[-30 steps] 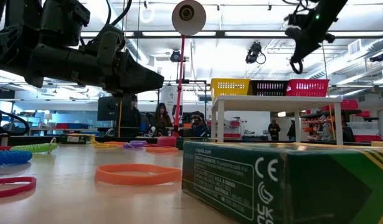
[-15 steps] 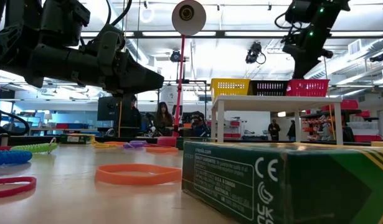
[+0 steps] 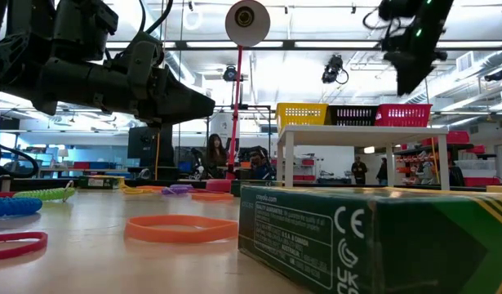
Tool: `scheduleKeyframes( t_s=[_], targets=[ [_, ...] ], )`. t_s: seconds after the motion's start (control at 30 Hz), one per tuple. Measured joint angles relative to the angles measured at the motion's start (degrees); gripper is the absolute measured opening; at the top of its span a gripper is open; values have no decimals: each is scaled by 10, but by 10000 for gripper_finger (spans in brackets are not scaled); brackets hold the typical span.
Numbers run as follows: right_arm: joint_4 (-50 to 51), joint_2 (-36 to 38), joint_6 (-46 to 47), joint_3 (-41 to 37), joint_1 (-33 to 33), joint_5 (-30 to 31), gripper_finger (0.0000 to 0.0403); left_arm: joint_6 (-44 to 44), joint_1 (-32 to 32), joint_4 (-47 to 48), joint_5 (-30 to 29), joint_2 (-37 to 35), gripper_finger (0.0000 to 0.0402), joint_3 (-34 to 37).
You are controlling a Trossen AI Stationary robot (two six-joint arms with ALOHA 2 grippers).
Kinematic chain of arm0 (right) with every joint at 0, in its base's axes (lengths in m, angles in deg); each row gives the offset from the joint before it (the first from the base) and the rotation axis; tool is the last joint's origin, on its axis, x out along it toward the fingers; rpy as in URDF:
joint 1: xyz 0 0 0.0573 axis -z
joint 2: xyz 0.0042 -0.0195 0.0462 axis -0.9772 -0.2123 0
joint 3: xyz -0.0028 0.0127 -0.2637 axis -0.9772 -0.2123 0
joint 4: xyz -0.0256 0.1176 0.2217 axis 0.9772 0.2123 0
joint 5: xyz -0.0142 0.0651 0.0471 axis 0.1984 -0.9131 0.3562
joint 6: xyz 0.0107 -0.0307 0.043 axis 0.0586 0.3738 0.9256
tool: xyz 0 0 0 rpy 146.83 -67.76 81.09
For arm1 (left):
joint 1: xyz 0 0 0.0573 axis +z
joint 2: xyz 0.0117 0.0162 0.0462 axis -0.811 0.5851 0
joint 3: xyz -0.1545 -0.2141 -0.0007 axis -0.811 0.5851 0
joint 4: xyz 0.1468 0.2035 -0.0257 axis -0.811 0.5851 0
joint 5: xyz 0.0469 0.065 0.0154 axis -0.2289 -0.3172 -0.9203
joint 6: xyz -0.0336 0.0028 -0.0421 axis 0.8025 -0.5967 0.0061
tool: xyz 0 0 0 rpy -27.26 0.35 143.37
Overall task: Pick & Place Office Desk Supplies
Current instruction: Put the crayon box into the yellow bin on the shelf
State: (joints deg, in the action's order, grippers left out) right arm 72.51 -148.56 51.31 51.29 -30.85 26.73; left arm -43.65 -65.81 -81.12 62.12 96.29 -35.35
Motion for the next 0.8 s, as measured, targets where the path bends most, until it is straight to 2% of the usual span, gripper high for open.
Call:
scheduleKeyframes(
  t_s=[0.13, 0.2, 0.27, 0.37, 0.57, 0.8],
  targets=[
    [87, 39, 36, 8, -100, -28, 80, -3, 0, 0, 0, 0, 140, 0],
    [108, 64, 69, -7, -158, -46, 33, -3, 0, 0, 0, 0, 140, 0],
    [113, 86, 96, -32, -222, -62, 10, -5, 0, 0, 0, 0, 140, 0],
    [108, 106, 142, -85, -310, -83, 19, -5, 0, 0, 0, 0, 140, 0],
    [46, 92, 206, -196, -456, -141, 25, -5, 0, 0, 0, 0, 140, 0],
    [5, 58, 258, -242, -563, -158, 40, -5, 0, 2, 0, 0, 140, 0]
  ],
)
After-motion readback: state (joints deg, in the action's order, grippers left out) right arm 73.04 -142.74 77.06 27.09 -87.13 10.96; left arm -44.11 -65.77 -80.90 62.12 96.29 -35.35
